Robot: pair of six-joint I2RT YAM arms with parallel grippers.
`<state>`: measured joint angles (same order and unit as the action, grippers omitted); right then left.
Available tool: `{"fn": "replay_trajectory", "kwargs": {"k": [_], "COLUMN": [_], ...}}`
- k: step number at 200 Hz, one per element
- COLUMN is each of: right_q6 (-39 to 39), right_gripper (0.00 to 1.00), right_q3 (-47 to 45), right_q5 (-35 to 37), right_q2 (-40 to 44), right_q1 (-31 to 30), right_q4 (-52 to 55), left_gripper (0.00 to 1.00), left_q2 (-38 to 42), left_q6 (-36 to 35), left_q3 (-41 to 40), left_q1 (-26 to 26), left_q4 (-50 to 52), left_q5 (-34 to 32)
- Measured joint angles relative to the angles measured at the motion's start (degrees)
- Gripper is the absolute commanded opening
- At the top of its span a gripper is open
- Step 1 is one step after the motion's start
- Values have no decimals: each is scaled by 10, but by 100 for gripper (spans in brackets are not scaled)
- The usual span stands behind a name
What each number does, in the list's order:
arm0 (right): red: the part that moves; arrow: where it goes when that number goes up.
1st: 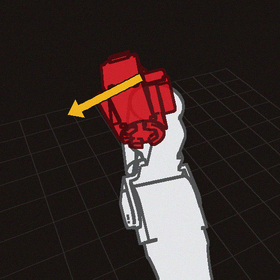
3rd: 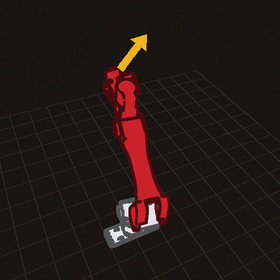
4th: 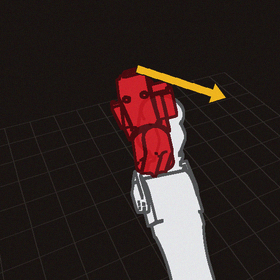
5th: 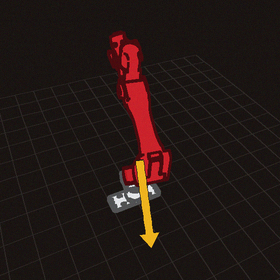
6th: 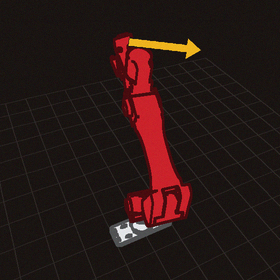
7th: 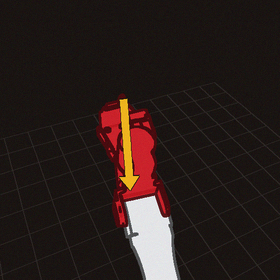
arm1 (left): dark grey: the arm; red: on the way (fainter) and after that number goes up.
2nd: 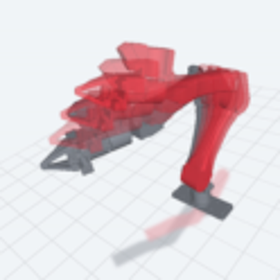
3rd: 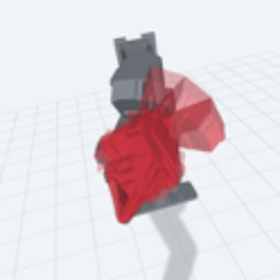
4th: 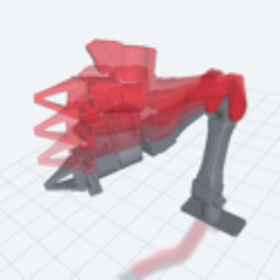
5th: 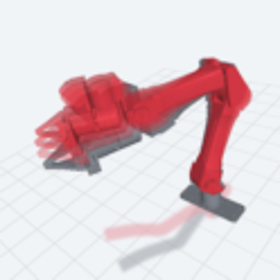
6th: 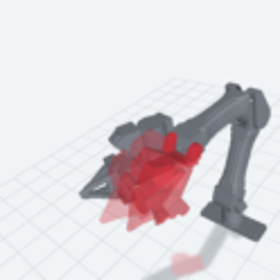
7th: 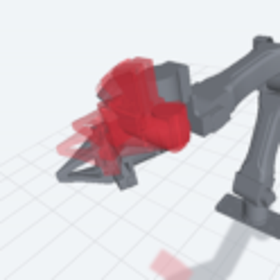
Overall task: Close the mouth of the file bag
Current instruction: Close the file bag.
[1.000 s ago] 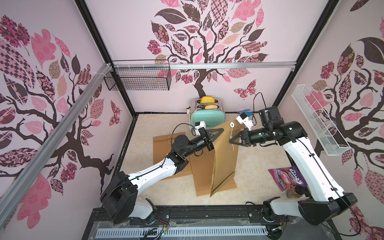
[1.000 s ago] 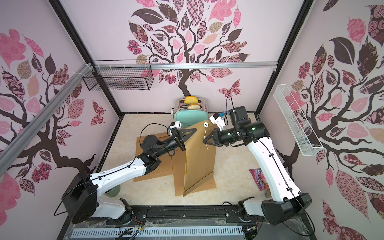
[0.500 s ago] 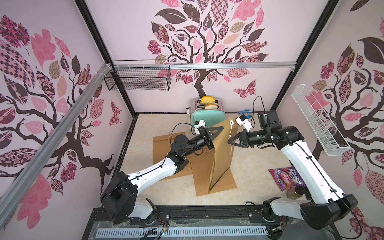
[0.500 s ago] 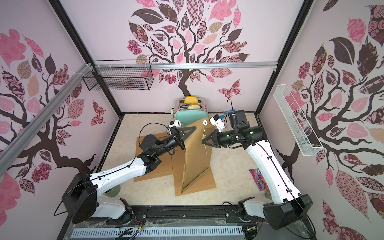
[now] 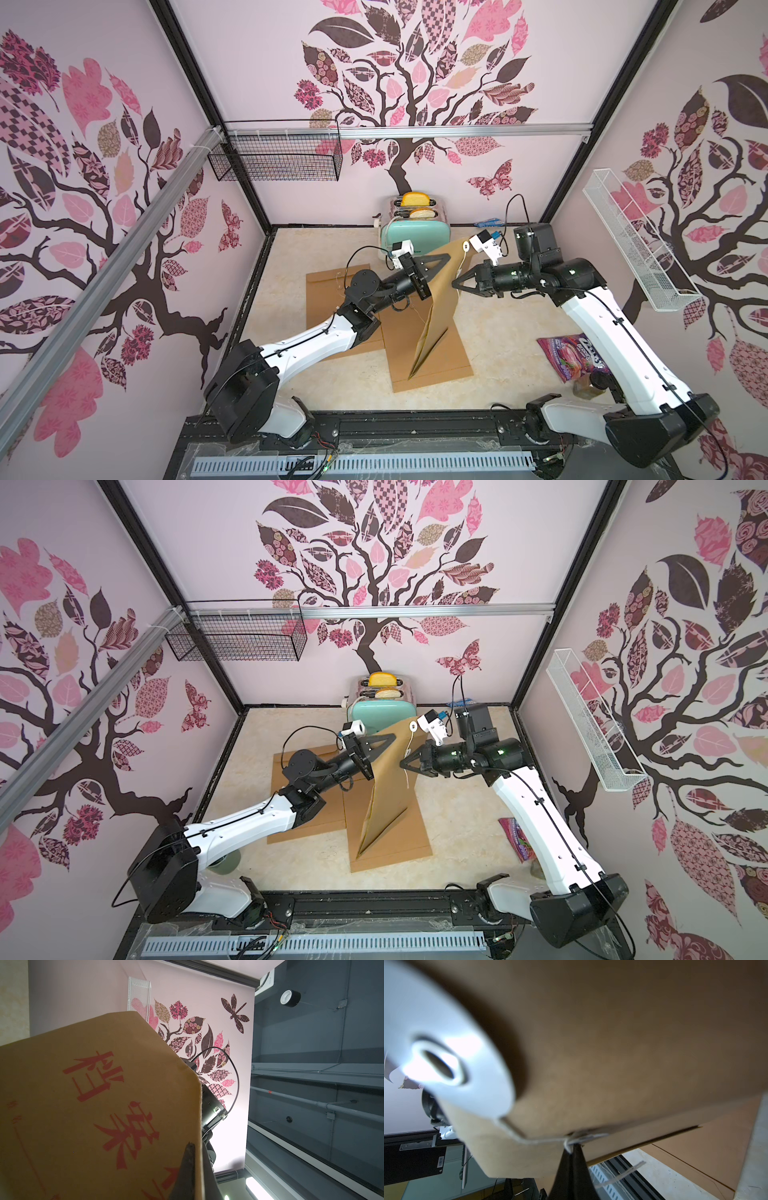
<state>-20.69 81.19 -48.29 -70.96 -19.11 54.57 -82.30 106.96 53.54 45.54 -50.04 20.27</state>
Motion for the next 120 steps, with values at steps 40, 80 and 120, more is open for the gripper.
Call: {"fn": "replay_trajectory", "kwargs": {"k": [40, 80, 120], "right_q6": [5, 6, 6], "right_gripper": [0, 0, 0], "right_q3": [28, 42, 43], "right_q5": [8, 8, 8], "right_q2": [0, 0, 0], "right_q1": [0, 0, -3], "right_q4": [29, 45, 56], "left_gripper": [0, 0, 0], "left_q2": [0, 0, -15], "left_q6": [-5, -9, -9], "left_q3": [0, 0, 19], "left_q1": [2, 3, 4], "left_q4": [0, 2, 11], "left_q5": [10, 19, 30]}}
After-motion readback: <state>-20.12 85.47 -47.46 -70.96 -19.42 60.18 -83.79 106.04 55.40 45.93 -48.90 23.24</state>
